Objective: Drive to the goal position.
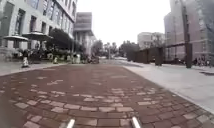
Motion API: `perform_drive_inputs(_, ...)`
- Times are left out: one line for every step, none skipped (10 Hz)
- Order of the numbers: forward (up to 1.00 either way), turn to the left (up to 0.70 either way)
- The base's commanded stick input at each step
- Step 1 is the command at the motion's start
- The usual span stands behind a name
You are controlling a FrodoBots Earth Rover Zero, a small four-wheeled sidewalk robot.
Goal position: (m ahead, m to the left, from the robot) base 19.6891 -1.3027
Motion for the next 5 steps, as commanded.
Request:
perform_drive_inputs(0.7, -0.13)
perform_drive_inputs(0.7, -0.03)
perform_drive_inputs(0.7, -0.03)
perform_drive_inputs(0.7, -0.07)
perform_drive_inputs(0.7, -0.1)
